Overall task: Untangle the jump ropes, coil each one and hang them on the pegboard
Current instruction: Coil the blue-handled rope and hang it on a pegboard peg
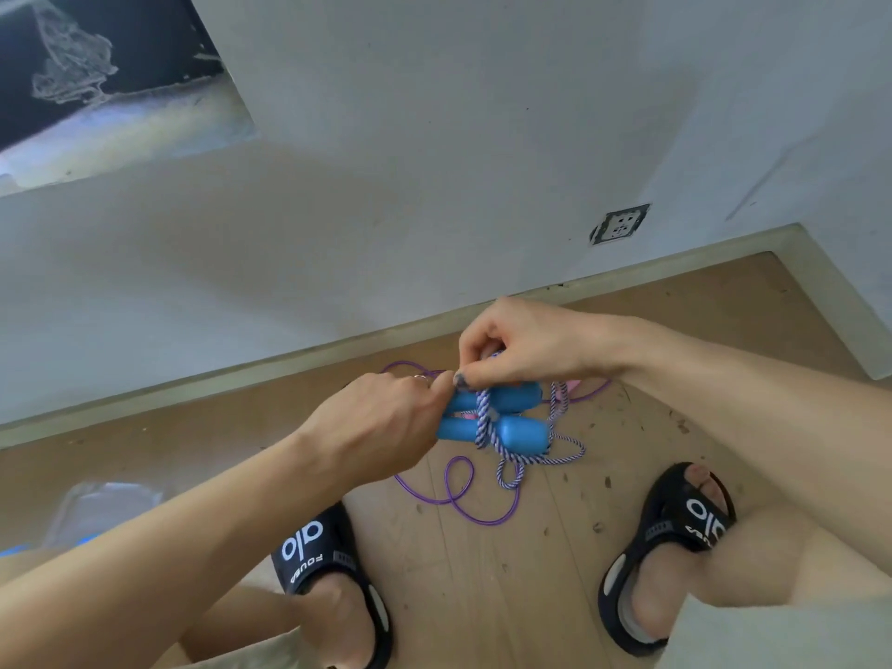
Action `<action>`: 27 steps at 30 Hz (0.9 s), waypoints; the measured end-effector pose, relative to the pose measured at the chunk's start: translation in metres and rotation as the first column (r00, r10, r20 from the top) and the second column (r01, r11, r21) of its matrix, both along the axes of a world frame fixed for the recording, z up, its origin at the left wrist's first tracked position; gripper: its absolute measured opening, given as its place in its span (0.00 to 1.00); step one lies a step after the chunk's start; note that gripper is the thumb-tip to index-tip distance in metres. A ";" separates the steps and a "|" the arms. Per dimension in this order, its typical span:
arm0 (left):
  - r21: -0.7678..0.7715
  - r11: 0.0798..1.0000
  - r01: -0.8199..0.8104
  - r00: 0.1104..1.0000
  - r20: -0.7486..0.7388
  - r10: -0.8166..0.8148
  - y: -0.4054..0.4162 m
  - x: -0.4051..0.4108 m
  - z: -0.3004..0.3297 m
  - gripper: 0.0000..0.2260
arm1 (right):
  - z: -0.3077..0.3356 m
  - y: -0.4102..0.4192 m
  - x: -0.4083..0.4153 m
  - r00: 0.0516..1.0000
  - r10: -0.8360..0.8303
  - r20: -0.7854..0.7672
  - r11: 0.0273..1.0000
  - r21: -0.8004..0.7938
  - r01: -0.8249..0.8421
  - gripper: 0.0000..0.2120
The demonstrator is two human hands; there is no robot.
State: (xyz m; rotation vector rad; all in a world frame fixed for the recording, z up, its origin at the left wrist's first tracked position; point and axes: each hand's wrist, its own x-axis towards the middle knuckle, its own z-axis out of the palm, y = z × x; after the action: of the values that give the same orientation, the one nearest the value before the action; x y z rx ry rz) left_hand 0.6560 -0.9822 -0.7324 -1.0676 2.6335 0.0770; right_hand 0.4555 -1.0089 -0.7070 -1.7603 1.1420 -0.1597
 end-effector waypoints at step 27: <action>0.194 0.832 -0.520 0.710 -0.444 0.547 -0.045 0.019 -0.011 0.05 | -0.040 0.040 0.037 0.856 -0.497 0.139 0.859 -0.056 0.508 0.22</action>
State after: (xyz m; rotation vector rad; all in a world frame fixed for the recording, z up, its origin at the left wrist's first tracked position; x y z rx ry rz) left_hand 0.6750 -1.0273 -0.7435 -1.9876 2.5839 0.6169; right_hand 0.4927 -0.9693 -0.7466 -1.4668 1.5065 -0.6364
